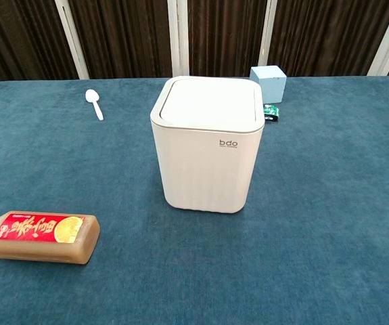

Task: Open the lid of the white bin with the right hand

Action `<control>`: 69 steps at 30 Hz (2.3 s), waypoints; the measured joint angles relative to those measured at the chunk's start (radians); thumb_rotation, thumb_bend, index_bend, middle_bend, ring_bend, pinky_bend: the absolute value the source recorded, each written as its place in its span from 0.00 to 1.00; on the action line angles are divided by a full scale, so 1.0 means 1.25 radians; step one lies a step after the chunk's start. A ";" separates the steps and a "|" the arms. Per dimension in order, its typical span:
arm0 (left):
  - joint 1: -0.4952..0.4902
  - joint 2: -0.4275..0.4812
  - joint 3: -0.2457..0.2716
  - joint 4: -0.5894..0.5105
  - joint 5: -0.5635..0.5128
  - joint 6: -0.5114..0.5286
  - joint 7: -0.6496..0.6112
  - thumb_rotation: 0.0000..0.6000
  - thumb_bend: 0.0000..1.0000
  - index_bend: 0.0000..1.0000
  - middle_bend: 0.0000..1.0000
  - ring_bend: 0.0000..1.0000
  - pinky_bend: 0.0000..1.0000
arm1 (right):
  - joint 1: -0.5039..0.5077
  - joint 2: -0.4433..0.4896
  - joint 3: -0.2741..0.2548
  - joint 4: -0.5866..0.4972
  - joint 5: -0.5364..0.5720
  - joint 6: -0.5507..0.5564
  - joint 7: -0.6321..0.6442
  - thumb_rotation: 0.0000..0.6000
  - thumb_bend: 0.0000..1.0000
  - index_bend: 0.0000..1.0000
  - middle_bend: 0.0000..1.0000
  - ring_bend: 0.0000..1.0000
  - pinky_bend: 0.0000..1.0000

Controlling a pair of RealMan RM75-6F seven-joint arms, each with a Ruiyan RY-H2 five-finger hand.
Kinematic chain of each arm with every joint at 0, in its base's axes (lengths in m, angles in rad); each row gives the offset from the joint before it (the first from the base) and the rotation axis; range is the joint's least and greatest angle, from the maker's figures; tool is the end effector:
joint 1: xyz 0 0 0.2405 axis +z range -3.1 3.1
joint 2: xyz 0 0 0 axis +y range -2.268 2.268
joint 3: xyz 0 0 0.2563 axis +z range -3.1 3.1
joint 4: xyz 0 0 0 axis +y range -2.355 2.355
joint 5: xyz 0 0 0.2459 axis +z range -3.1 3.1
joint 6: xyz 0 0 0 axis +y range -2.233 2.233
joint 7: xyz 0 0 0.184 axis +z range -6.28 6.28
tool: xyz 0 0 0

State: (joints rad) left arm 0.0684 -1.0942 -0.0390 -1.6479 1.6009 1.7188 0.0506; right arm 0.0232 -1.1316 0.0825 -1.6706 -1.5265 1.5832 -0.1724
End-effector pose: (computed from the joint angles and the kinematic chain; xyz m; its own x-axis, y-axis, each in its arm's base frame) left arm -0.3167 0.1690 0.1609 0.4355 -0.1578 0.8863 0.8995 0.0379 -0.4353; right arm -0.3092 -0.2105 0.1369 0.4863 0.0981 0.8683 -0.8735 0.0313 0.4857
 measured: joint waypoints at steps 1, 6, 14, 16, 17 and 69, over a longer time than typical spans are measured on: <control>0.000 0.000 0.000 -0.001 0.001 0.000 0.000 1.00 0.00 0.10 0.00 0.00 0.00 | 0.001 0.000 -0.001 0.000 -0.001 -0.002 0.001 1.00 0.31 0.06 0.11 0.07 0.09; 0.004 -0.002 0.000 -0.002 0.008 0.014 0.001 1.00 0.00 0.10 0.00 0.00 0.00 | 0.000 0.006 -0.006 -0.001 -0.008 -0.004 0.008 1.00 0.32 0.06 0.11 0.07 0.09; 0.001 -0.004 -0.002 -0.005 0.002 0.006 0.009 1.00 0.00 0.10 0.00 0.00 0.00 | 0.005 0.011 -0.008 -0.004 -0.013 -0.012 0.039 1.00 0.32 0.06 0.13 0.16 0.12; 0.001 -0.006 -0.003 -0.007 0.002 0.006 0.012 1.00 0.00 0.10 0.00 0.00 0.00 | 0.009 0.011 -0.010 -0.007 -0.027 -0.015 0.050 1.00 0.32 0.06 0.20 0.22 0.17; 0.001 -0.006 -0.003 -0.007 0.001 0.006 0.013 1.00 0.00 0.10 0.00 0.00 0.00 | 0.012 0.011 -0.012 -0.008 -0.036 -0.016 0.056 1.00 0.32 0.06 0.26 0.28 0.20; -0.002 -0.026 -0.029 -0.013 -0.024 0.017 0.019 1.00 0.00 0.10 0.00 0.00 0.00 | 0.468 0.128 0.072 -0.430 0.202 -0.585 -0.241 1.00 0.73 0.06 0.80 0.80 0.74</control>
State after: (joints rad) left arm 0.0661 -1.1269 -0.0748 -1.6642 1.5709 1.7396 0.0749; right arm 0.6084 -0.9721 0.1722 -2.2081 -1.2739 0.8523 -0.4734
